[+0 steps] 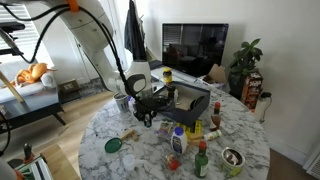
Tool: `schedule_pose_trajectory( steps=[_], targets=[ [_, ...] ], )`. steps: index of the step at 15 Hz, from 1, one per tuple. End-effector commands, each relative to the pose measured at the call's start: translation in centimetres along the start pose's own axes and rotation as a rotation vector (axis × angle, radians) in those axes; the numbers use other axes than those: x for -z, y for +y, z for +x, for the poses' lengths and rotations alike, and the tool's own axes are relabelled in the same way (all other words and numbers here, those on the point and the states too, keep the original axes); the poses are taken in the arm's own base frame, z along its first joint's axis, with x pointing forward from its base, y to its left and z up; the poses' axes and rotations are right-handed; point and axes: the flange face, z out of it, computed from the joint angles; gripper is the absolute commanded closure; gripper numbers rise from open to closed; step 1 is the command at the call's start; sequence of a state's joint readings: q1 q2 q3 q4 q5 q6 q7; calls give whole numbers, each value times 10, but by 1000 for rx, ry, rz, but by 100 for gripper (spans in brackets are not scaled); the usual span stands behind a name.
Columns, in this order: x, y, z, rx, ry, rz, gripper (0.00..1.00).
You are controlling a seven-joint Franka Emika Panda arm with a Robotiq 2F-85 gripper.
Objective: Put the toy car on the table, remove the top plank toy, put it on the table to the right and then put the toy car to the plank toy to the left
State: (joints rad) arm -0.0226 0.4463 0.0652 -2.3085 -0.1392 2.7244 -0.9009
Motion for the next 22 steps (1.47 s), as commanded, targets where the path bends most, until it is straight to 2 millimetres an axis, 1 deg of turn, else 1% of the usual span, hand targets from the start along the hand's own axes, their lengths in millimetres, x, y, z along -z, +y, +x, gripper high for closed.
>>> schedule_pose_trajectory(
  steps=[1,5,8,9,10,12,13,15,16,18,22],
  targets=[
    [-25,21,7,-61,3,-4,93],
    [-44,30,15,-81,20,19,93],
    [-54,35,16,-89,16,26,91],
    [-52,35,18,-92,16,22,45],
    [-49,35,18,-91,18,19,45],
    [-38,30,19,-97,12,8,32],
    [-32,27,19,-107,8,9,23],
    [-21,19,21,-141,7,19,10],
    [-16,15,23,-165,8,26,2],
    [-11,1,23,-257,5,86,0],
    [-13,-27,21,-408,-27,204,0]
  ],
)
